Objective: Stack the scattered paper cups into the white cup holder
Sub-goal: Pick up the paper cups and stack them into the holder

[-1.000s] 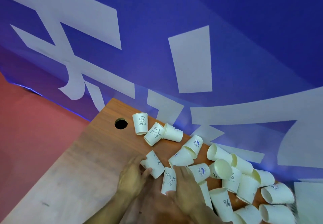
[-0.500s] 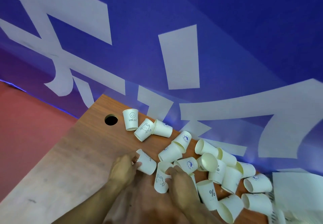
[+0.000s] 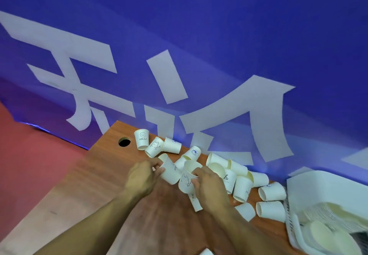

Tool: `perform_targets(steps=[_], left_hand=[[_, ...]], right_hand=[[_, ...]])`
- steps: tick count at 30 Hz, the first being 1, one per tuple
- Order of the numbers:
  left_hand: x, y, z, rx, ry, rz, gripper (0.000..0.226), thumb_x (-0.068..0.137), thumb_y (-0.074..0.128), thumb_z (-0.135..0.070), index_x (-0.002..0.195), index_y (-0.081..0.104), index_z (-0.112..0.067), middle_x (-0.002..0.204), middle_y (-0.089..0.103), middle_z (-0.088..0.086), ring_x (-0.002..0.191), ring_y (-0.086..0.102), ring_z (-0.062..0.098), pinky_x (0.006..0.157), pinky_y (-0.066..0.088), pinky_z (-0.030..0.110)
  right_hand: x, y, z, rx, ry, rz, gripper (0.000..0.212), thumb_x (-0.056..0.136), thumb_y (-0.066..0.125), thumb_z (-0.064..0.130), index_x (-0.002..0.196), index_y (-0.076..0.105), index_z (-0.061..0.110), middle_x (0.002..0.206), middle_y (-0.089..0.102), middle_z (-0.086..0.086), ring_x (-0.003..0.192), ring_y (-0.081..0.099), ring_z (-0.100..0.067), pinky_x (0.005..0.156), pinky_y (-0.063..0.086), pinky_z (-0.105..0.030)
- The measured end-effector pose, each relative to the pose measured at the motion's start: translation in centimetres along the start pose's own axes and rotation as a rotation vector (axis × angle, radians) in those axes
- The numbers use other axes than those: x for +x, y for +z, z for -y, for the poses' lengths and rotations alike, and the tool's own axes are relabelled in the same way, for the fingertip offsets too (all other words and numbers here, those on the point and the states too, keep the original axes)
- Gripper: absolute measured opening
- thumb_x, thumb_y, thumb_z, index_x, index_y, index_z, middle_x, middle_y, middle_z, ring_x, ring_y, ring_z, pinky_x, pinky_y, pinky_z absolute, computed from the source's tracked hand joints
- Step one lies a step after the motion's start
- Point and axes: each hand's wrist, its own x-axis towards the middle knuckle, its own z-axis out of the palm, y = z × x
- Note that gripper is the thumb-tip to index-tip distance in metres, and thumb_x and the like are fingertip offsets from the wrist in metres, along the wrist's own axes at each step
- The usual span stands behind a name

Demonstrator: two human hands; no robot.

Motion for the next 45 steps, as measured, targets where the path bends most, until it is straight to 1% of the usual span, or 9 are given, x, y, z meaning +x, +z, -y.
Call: perform_targets(steps=[9, 13, 18, 24, 28, 34, 36, 40, 45], left_hand=[[-5.8, 3.8, -12.6, 0.154, 0.330, -0.084, 0.014, 0.091, 0.058, -0.042, 0.090, 0.065, -0.029, 0.082, 0.061, -0.013, 0.075, 0.054, 0.008, 0.065, 0.043, 0.030], [-8.3, 7.4, -18.4, 0.202, 0.487, -0.072, 0.017, 0.092, 0.054, -0.045, 0.091, 0.064, -0.031, 0.085, 0.060, -0.013, 0.084, 0.053, 0.011, 0.066, 0.041, 0.029], [-10.7, 12.3, -25.4, 0.251, 0.671, -0.051, 0.024, 0.088, 0.049, -0.049, 0.088, 0.064, -0.030, 0.082, 0.061, -0.012, 0.083, 0.052, 0.012, 0.069, 0.043, 0.031], [-12.6, 18.4, -31.8, 0.292, 0.722, 0.013, 0.026, 0.090, 0.048, -0.051, 0.099, 0.061, -0.030, 0.092, 0.063, -0.009, 0.091, 0.054, 0.014, 0.073, 0.046, 0.031], [-13.1, 21.7, -34.7, 0.310, 0.762, 0.070, 0.025, 0.091, 0.050, -0.048, 0.098, 0.063, -0.029, 0.094, 0.064, -0.007, 0.091, 0.055, 0.016, 0.073, 0.048, 0.034], [-13.4, 25.4, -37.4, 0.332, 0.800, 0.106, 0.023, 0.091, 0.050, -0.044, 0.096, 0.064, -0.027, 0.094, 0.065, -0.005, 0.090, 0.056, 0.020, 0.075, 0.045, 0.031], [-13.5, 26.5, -37.6, 0.354, 0.783, 0.118, 0.023, 0.090, 0.049, -0.044, 0.092, 0.063, -0.025, 0.091, 0.065, -0.003, 0.087, 0.057, 0.021, 0.069, 0.045, 0.031], [-13.6, 28.4, -37.1, 0.384, 0.744, 0.163, 0.025, 0.089, 0.049, -0.044, 0.088, 0.063, -0.023, 0.089, 0.063, -0.002, 0.084, 0.057, 0.022, 0.063, 0.038, 0.031], [-12.8, 30.2, -35.9, 0.374, 0.726, 0.169, 0.035, 0.090, 0.041, -0.049, 0.082, 0.062, -0.022, 0.086, 0.064, -0.003, 0.082, 0.057, 0.020, 0.063, 0.042, 0.032]], right_hand=[[-8.9, -8.5, -7.5, -0.040, -0.015, -0.208, 0.018, 0.096, 0.046, 0.035, 0.106, 0.060, 0.027, 0.103, 0.058, 0.007, 0.089, 0.059, -0.021, 0.065, 0.042, -0.031], [-13.8, -11.9, -12.6, -0.152, 0.030, -0.302, 0.010, 0.088, 0.055, 0.033, 0.090, 0.063, 0.027, 0.086, 0.061, 0.005, 0.069, 0.058, -0.024, 0.051, 0.041, -0.034], [-19.8, -15.1, -19.2, -0.234, 0.129, -0.356, 0.008, 0.075, 0.066, 0.034, 0.080, 0.063, 0.029, 0.073, 0.059, 0.007, 0.059, 0.061, -0.021, 0.041, 0.041, -0.029], [-23.9, -17.1, -25.7, -0.209, 0.248, -0.359, 0.015, 0.083, 0.053, 0.037, 0.086, 0.064, 0.027, 0.080, 0.060, 0.005, 0.072, 0.063, -0.023, 0.052, 0.047, -0.035], [-25.2, -18.0, -28.5, -0.235, 0.317, -0.348, 0.013, 0.088, 0.056, 0.035, 0.089, 0.066, 0.027, 0.086, 0.063, 0.004, 0.079, 0.064, -0.021, 0.064, 0.047, -0.036], [-25.6, -18.4, -32.2, -0.144, 0.419, -0.318, 0.017, 0.094, 0.050, 0.033, 0.103, 0.063, 0.026, 0.101, 0.062, 0.006, 0.091, 0.061, -0.024, 0.064, 0.042, -0.032], [-25.6, -18.0, -33.5, -0.144, 0.456, -0.303, 0.016, 0.094, 0.051, 0.031, 0.103, 0.063, 0.025, 0.101, 0.062, 0.006, 0.092, 0.061, -0.025, 0.064, 0.039, -0.031], [-25.7, -16.7, -35.9, -0.071, 0.537, -0.293, 0.017, 0.092, 0.055, 0.030, 0.105, 0.065, 0.025, 0.101, 0.063, 0.006, 0.092, 0.061, -0.024, 0.067, 0.045, -0.034], [-25.4, -15.4, -38.0, -0.058, 0.565, -0.267, 0.016, 0.091, 0.057, 0.029, 0.103, 0.065, 0.023, 0.099, 0.063, 0.003, 0.085, 0.062, -0.028, 0.063, 0.047, -0.036]])
